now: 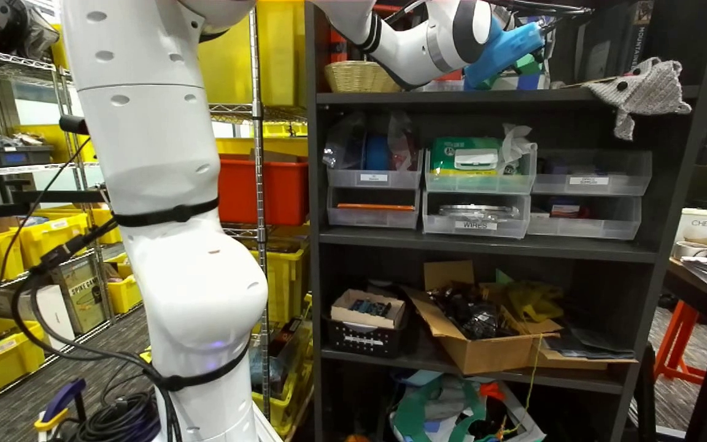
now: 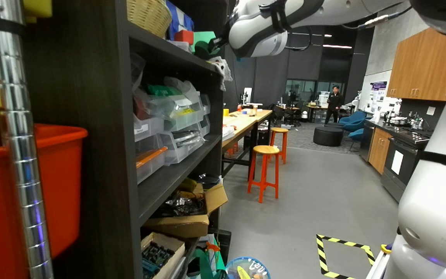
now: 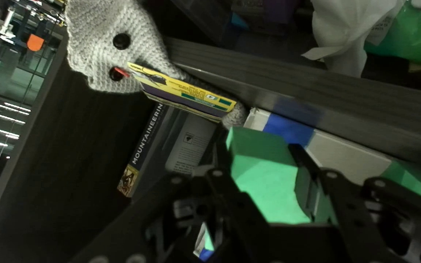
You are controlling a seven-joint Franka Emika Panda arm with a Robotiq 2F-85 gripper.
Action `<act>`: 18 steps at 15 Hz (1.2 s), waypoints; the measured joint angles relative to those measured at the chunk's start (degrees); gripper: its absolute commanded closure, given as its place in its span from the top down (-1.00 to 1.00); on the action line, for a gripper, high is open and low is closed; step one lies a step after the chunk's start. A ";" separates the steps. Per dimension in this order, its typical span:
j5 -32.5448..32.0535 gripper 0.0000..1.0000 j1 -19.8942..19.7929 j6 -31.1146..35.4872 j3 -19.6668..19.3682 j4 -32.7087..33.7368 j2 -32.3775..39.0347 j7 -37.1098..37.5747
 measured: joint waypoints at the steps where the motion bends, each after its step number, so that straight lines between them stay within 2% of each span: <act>1: 0.03 -0.65 0.00 0.00 -0.02 0.20 0.13 -0.25; 8: 1.78 -0.65 0.24 -0.57 -0.10 1.44 0.94 -2.91; 17: 6.61 -0.65 0.75 -5.53 -0.11 4.12 1.52 -7.90; 18: 6.99 -0.53 0.78 -6.31 -0.11 4.47 1.55 -8.31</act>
